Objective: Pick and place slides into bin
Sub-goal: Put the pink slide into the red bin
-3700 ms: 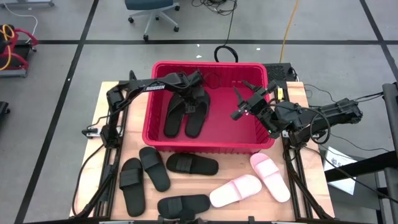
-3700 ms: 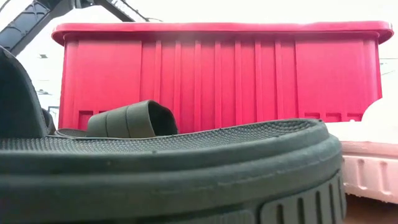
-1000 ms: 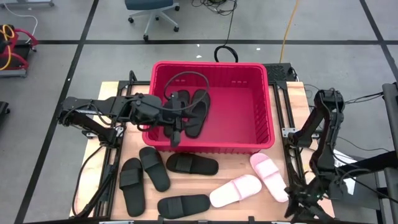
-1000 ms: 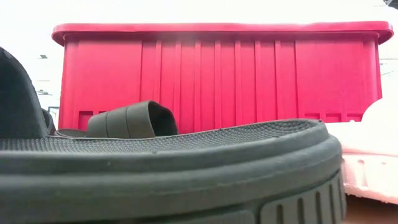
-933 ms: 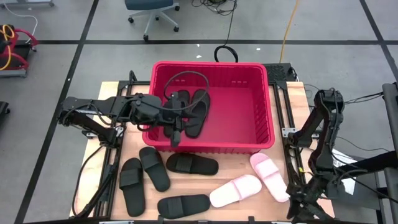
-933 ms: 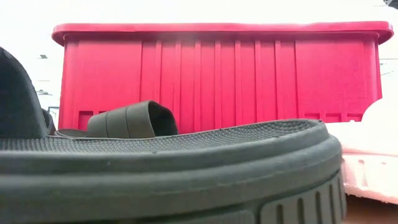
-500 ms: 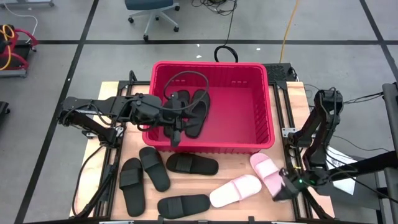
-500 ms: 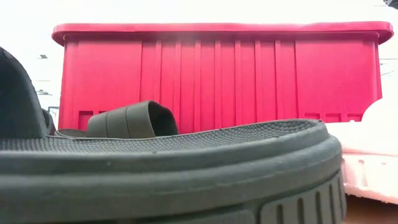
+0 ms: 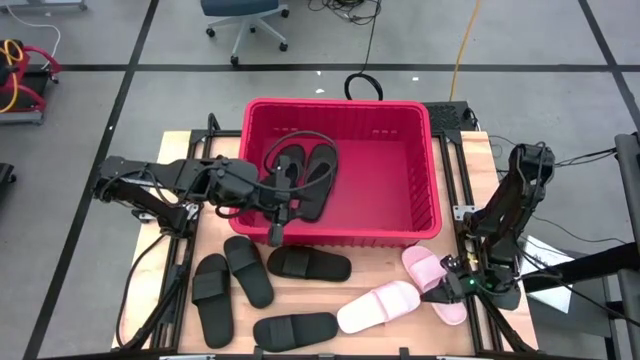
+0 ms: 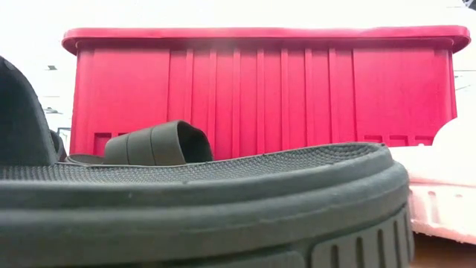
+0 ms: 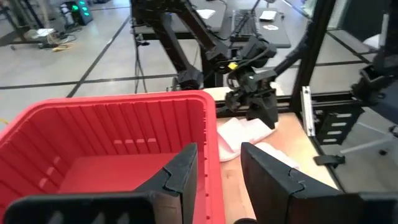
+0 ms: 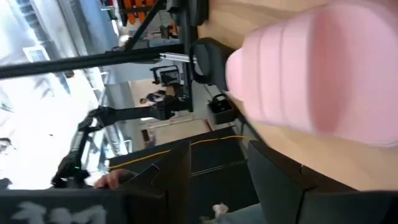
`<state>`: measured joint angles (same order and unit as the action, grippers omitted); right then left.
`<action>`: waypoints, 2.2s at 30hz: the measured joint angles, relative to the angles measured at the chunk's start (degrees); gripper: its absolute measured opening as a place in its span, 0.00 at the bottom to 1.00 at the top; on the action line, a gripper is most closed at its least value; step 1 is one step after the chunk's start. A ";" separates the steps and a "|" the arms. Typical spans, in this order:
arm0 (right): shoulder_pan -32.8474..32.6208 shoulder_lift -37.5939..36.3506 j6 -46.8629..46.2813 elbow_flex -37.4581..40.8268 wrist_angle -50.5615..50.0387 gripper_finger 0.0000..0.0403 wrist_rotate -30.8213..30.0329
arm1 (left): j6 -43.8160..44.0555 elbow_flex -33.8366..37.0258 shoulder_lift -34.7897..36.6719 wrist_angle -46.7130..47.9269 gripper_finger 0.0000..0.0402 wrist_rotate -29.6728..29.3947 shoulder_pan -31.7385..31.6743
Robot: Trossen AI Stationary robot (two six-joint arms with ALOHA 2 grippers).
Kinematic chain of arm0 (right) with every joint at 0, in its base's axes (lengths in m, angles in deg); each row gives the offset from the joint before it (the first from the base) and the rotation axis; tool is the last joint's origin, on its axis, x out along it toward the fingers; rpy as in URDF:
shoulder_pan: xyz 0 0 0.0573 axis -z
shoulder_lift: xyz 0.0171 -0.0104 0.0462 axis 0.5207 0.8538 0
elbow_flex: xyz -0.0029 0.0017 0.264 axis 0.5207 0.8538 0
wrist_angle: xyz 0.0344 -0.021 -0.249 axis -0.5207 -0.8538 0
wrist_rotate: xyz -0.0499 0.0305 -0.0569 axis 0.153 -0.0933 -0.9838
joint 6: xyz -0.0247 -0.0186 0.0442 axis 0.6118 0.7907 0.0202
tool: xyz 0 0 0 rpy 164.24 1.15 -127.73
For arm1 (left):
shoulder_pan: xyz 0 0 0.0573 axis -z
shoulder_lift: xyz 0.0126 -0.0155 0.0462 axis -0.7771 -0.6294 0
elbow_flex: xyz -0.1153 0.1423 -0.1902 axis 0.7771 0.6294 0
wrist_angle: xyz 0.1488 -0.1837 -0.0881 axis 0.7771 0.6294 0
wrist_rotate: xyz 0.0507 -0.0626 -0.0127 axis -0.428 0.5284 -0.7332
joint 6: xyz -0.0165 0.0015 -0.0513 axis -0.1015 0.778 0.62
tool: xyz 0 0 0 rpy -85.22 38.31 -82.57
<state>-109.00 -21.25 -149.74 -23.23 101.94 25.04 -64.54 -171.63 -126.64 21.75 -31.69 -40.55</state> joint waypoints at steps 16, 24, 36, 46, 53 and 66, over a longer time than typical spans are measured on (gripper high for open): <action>6.46 0.00 59.63 -16.14 7.75 0.38 -1.78 | -0.59 0.00 0.00 -0.14 0.30 -0.06 -0.03; 7.45 -1.58 68.86 -27.19 -15.37 0.38 -8.51 | 0.52 0.00 0.00 -0.14 0.30 -0.06 -0.01; 15.00 -2.91 77.28 -44.30 -49.29 0.38 -4.31 | 0.43 0.00 0.00 -0.10 0.30 -0.02 -0.02; 27.72 -2.86 74.48 -51.83 -74.13 0.38 17.64 | 0.62 0.00 0.00 -0.07 0.30 0.01 -0.01; 28.98 -2.26 66.15 -52.85 -86.75 0.38 35.58 | 0.67 0.00 0.00 -0.10 0.30 0.03 -0.01; 26.20 6.04 69.24 -52.83 -96.85 0.38 48.28 | 0.65 0.00 -0.02 -0.12 0.30 0.01 -0.01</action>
<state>-82.80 -15.20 -80.50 -76.06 5.09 73.32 -63.89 -171.63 -126.66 21.63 -31.68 -40.56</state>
